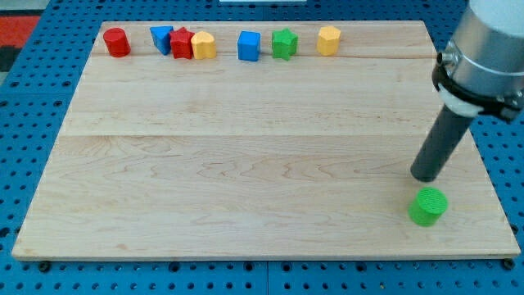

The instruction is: Keep the yellow hexagon to the left of the green circle

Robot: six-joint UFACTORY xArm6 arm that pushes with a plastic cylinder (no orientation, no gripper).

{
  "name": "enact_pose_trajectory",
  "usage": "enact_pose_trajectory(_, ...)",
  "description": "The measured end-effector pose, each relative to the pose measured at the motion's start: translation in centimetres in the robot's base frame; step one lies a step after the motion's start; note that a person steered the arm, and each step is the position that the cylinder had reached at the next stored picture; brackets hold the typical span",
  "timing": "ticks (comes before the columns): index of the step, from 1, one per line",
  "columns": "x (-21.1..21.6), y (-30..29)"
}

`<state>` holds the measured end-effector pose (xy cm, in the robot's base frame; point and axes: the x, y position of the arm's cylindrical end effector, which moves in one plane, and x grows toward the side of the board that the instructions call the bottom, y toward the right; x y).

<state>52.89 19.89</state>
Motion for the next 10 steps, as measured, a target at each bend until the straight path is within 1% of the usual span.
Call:
enact_pose_trajectory(1, 2.2, -0.2)
enact_pose_trajectory(2, 0.8, 0.1)
enact_pose_trajectory(3, -6.6, 1.8)
enact_pose_trajectory(5, -28.1, 2.0)
enact_pose_trajectory(6, -33.1, -2.5)
enact_pose_trajectory(7, -33.3, -7.0)
enact_pose_trajectory(8, -31.3, -10.2)
enact_pose_trajectory(9, -27.4, -9.7)
enact_pose_trajectory(10, -24.9, -8.5)
